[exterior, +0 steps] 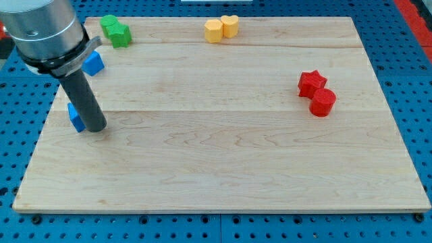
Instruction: Drag the blue triangle towards the blue cube
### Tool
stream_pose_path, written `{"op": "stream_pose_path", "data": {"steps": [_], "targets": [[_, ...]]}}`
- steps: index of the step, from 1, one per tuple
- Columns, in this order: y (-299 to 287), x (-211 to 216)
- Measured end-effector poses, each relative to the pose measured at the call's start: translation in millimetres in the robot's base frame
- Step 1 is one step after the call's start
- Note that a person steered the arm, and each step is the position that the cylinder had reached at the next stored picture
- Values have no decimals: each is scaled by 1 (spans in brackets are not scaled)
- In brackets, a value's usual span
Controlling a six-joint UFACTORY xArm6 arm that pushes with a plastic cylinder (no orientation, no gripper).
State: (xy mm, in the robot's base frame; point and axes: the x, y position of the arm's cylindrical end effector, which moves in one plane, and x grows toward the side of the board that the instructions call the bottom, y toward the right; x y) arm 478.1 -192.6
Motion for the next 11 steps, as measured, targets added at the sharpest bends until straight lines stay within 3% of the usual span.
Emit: {"op": "stream_pose_path", "data": {"steps": [2,3,4,6,7,8,10,11], "targets": [[-9,14],[-18,63],[-36,34],[-9,-49],[-8,-67],[30,-62],[3,-9],[-48,-17]]}}
